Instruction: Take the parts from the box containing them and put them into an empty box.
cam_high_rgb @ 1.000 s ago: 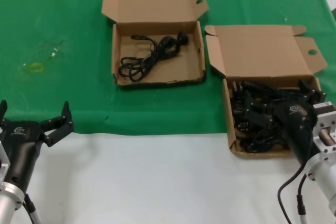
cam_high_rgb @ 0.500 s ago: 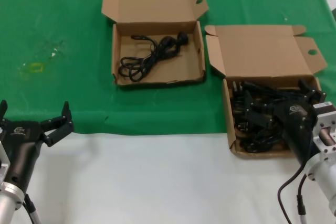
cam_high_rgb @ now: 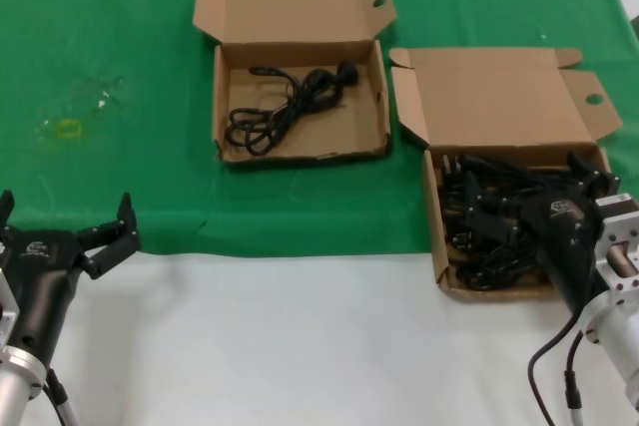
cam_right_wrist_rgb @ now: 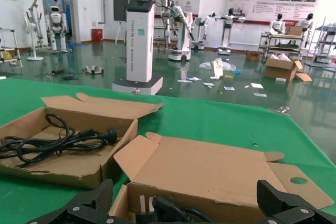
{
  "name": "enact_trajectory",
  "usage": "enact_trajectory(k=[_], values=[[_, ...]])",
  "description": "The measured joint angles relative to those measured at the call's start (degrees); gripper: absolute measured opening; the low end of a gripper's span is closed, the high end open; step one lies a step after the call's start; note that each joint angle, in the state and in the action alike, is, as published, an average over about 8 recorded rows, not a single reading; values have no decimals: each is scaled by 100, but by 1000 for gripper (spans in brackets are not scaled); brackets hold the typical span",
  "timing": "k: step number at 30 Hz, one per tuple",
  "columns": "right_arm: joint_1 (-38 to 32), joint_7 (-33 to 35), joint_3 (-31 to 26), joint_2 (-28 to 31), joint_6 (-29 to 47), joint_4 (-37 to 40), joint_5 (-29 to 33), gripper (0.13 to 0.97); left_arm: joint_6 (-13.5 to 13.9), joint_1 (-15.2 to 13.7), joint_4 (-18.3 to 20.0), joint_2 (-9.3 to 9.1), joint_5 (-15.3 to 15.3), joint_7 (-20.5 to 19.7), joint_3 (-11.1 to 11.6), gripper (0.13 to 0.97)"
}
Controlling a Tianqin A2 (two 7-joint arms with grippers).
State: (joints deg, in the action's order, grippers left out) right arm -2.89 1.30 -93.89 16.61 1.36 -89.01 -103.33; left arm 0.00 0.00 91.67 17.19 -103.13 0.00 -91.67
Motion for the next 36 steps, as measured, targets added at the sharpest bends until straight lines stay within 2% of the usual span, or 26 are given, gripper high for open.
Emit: enact_trajectory(k=[36], values=[[0, 0, 0, 0, 0, 0, 0, 966, 0, 0, 0, 0, 0, 0, 0, 966]])
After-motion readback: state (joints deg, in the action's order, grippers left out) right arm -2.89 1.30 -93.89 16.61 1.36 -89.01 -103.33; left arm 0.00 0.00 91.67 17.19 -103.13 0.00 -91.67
